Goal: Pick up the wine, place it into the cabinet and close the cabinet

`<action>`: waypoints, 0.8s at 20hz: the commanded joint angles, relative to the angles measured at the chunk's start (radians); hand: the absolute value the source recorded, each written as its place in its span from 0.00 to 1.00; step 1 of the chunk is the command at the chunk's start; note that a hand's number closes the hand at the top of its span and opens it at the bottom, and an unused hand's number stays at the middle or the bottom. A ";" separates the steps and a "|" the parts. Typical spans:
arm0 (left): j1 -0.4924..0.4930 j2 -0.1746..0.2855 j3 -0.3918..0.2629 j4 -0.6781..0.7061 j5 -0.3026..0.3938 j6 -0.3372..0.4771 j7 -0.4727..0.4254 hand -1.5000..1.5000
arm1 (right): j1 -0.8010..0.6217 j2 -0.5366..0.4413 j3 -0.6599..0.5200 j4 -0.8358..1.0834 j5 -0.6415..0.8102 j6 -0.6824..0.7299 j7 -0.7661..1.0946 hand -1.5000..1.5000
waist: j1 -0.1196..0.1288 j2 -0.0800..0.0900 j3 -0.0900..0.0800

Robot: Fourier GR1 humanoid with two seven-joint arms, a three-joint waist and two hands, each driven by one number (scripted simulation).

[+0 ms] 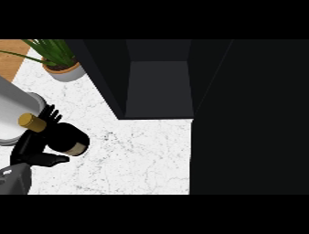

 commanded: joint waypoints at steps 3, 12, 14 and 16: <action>-0.042 -0.013 0.007 0.154 -0.019 -0.032 -0.145 0.00 | -0.004 -0.015 -0.016 -0.024 -0.034 0.016 0.010 0.00 | -0.007 0.003 -0.001; -0.046 -0.019 0.019 0.174 0.020 -0.142 -0.144 0.00 | -0.029 -0.016 -0.035 0.077 -0.003 0.039 -0.063 0.00 | -0.004 0.005 -0.002; -0.042 -0.057 -0.003 0.171 0.002 -0.103 -0.150 0.00 | 0.001 -0.015 -0.014 -0.020 -0.024 0.013 0.018 0.00 | -0.005 0.002 -0.001; -0.045 -0.008 0.014 0.199 0.013 -0.150 -0.153 0.00 | -0.013 0.013 0.019 -0.014 0.014 -0.009 0.012 0.00 | -0.007 0.005 -0.002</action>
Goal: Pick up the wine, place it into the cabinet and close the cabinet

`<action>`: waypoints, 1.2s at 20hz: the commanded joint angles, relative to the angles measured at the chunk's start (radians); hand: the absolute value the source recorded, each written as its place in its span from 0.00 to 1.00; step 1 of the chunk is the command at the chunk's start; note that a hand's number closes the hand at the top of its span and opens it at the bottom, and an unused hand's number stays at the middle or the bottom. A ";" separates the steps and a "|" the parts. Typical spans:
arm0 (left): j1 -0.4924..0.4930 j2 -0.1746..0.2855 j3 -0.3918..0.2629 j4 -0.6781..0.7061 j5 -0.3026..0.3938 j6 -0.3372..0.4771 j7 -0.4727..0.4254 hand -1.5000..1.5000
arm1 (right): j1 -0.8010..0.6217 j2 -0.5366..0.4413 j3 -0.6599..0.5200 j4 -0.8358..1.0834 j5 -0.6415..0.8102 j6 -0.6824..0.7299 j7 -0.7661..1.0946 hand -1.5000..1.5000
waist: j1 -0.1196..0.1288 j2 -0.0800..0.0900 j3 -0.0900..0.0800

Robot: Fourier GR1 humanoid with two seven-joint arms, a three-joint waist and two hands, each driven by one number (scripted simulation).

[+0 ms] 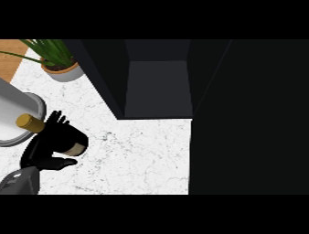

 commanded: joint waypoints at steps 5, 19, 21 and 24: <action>-0.004 0.003 -0.011 0.024 -0.002 -0.149 -0.088 1.00 | -0.057 0.009 0.008 0.024 0.015 -0.030 0.021 0.00 | 0.004 0.001 0.000; 0.079 -0.077 -0.039 0.002 -0.025 -0.025 -0.221 1.00 | -0.066 0.008 0.010 0.071 0.044 -0.016 -0.006 0.00 | 0.011 -0.002 0.001; 0.176 -0.152 -0.038 -0.055 -0.003 0.041 -0.247 1.00 | -0.027 0.013 0.000 0.023 0.029 -0.024 0.007 0.00 | 0.028 -0.011 0.003; 0.245 -0.229 -0.042 -0.108 0.009 0.118 -0.280 1.00 | -0.026 -0.001 -0.034 0.060 0.026 -0.014 -0.010 0.00 | 0.032 -0.011 0.003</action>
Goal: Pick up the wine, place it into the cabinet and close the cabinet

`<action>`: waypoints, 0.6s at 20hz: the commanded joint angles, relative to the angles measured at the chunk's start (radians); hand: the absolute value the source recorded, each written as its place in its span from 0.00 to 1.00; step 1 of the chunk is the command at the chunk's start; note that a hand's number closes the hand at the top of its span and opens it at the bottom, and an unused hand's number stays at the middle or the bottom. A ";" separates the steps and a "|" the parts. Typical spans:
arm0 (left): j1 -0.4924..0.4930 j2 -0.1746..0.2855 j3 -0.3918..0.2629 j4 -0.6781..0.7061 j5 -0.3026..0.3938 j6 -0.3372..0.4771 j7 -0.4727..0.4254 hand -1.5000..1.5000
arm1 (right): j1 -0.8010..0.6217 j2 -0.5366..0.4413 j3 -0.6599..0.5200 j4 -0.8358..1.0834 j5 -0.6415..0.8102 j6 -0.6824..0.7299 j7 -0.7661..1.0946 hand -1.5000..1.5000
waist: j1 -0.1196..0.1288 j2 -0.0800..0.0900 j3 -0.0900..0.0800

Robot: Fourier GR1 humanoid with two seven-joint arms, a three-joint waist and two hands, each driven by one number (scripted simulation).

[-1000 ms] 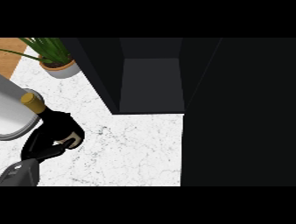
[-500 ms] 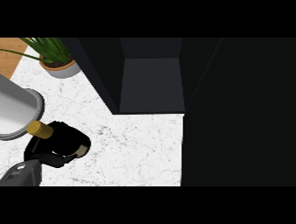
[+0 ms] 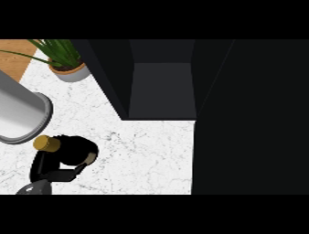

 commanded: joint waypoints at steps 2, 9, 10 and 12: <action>0.197 -0.104 -0.049 -0.046 -0.019 -0.050 -0.149 1.00 | 0.016 -0.017 -0.037 0.023 -0.022 0.031 -0.039 0.00 | 0.008 0.007 -0.013; 0.301 -0.183 -0.124 -0.280 0.022 -0.109 -0.070 1.00 | -0.006 0.002 -0.007 -0.015 -0.013 -0.011 0.016 0.00 | 0.016 0.004 -0.012; 0.272 -0.177 -0.116 -0.349 0.056 -0.106 -0.017 1.00 | -0.002 0.020 0.021 -0.021 0.031 -0.029 0.018 0.00 | 0.013 0.004 -0.012; 0.333 -0.202 -0.143 -0.488 0.072 -0.068 0.038 1.00 | 0.070 0.024 0.029 -0.016 0.028 0.018 -0.031 0.00 | 0.010 0.004 -0.011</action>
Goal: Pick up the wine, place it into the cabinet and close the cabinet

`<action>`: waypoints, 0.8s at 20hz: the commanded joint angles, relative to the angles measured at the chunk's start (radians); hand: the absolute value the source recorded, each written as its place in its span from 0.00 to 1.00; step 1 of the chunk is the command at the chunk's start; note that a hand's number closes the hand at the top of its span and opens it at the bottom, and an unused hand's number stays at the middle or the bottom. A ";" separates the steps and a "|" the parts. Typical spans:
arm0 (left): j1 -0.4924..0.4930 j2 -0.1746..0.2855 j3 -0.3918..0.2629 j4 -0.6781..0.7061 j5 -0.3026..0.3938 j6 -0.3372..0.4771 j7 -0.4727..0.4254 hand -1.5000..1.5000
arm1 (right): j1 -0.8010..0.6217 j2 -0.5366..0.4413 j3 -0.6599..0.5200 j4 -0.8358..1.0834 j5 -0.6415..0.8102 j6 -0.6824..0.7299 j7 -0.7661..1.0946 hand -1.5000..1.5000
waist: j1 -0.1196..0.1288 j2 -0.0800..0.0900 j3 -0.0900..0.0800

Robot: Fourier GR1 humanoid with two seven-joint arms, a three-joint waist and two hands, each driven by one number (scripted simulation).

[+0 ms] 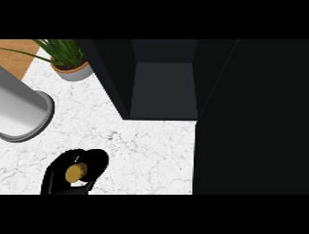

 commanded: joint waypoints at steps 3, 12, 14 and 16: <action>0.175 -0.083 -0.154 -0.341 0.064 -0.021 0.142 1.00 | -0.021 0.004 -0.014 0.023 -0.005 -0.009 -0.006 0.00 | 0.002 0.006 -0.008; 0.350 -0.085 -0.363 -0.926 0.215 0.211 0.496 1.00 | 0.027 0.029 0.059 -0.044 0.004 -0.005 0.030 0.00 | -0.009 0.009 -0.010; 0.354 -0.077 -0.316 -0.987 0.210 0.190 0.546 1.00 | 0.030 0.024 0.032 0.026 0.035 0.021 -0.041 0.00 | -0.013 0.012 -0.010; 0.385 -0.086 -0.434 -1.017 0.203 0.303 0.490 1.00 | -0.013 0.043 0.082 0.006 0.079 -0.028 0.013 0.00 | -0.012 0.011 -0.011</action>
